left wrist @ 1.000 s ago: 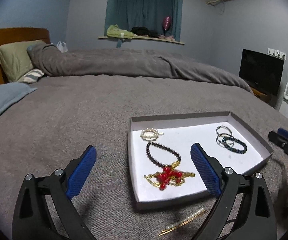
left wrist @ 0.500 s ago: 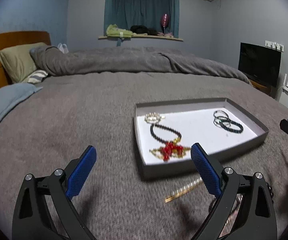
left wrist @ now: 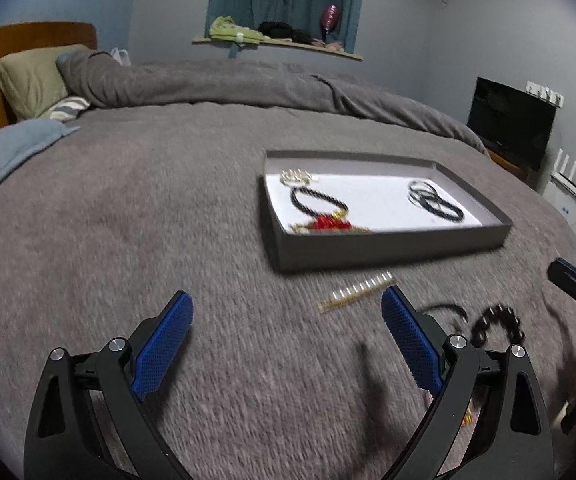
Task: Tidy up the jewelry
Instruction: 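Move both tools back over the dark bead bracelet and pink cord bracelet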
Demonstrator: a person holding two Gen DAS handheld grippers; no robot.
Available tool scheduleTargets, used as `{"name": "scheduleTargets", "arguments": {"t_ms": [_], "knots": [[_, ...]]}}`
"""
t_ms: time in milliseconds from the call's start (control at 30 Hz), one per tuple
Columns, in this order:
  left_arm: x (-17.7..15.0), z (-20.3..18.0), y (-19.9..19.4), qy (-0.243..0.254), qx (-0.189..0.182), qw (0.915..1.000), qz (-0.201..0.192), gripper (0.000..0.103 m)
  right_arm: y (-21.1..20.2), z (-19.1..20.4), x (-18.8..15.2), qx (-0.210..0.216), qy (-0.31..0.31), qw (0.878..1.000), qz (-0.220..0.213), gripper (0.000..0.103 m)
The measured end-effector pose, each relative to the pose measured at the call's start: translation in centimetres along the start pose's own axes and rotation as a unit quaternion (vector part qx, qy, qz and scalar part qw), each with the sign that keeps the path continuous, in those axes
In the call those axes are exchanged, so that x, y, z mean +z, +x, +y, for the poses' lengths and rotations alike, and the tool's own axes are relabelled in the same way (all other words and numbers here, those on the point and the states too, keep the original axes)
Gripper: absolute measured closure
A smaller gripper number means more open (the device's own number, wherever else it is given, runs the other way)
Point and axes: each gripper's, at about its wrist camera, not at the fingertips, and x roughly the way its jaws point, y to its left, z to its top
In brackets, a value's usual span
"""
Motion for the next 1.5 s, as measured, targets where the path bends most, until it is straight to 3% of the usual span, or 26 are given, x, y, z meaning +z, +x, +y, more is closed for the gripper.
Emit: {"name": "scheduleTargets", "arguments": {"t_ms": [467,733,900,967,1500], "knots": [[-3.9,-4.7,-2.3,0.077,-0.027,0.9965,0.016,0.008,0.3,3.0,-2.9,0.017,-0.03,0.998,0.047,0.005],[-4.2,-5.3,-1.9,0.089,-0.043,0.9948,0.023,0.008,0.6,3.4,-3.1,0.021,-0.034,0.998,0.055,0.005],[-4.5,-6.1,-1.9,0.11,-0.039,0.993,0.019,0.011,1.0,3.6,-3.3,0.021,-0.04,0.997,0.063,0.007],[-4.5,-6.2,-2.0,0.115,-0.041,0.9924,0.017,0.013,1.1,3.8,-3.3,0.023,-0.045,0.996,0.068,0.013],[-5.3,-8.1,-1.9,0.176,-0.036,0.9836,0.015,0.071,1.7,5.9,-4.1,0.033,-0.106,0.99,0.086,0.05]]}}
